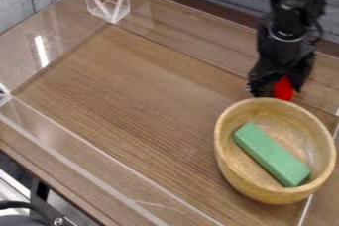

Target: Move the red fruit to the left side of the table

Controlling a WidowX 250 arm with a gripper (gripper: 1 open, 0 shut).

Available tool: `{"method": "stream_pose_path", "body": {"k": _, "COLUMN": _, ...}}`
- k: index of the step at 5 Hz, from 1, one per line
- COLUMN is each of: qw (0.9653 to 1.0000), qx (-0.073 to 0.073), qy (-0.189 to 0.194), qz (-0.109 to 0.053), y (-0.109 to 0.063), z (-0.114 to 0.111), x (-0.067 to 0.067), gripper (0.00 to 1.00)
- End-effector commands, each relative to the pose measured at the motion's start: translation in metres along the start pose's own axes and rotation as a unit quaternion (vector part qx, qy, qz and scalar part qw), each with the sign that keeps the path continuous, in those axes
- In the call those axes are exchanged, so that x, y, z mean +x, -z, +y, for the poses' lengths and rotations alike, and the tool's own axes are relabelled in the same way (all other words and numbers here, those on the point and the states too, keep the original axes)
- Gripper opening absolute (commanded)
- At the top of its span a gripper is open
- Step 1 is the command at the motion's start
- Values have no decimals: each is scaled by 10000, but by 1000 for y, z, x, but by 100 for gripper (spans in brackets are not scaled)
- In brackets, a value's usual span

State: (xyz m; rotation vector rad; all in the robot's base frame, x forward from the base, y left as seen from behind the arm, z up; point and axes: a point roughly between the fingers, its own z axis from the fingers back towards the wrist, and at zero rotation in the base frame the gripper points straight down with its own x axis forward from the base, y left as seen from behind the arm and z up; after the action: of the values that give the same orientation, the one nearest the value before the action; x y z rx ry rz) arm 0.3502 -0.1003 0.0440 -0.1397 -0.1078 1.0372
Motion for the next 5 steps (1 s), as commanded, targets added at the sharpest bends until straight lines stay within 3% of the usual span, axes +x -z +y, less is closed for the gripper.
{"method": "stream_pose_path", "body": {"k": 1, "qw": 9994, "qx": -222, "qy": 105, "qz": -230, "y": -4, "z": -8, "x": 3, "gripper": 100}}
{"method": "stream_pose_path", "body": {"k": 2, "qw": 9991, "qx": -206, "qy": 129, "qz": -339, "y": 5, "z": -4, "x": 5, "gripper": 0}}
{"method": "stream_pose_path", "body": {"k": 5, "qw": 9962, "qx": -100, "qy": 612, "qz": -609, "y": 22, "z": 7, "x": 11, "gripper": 0}}
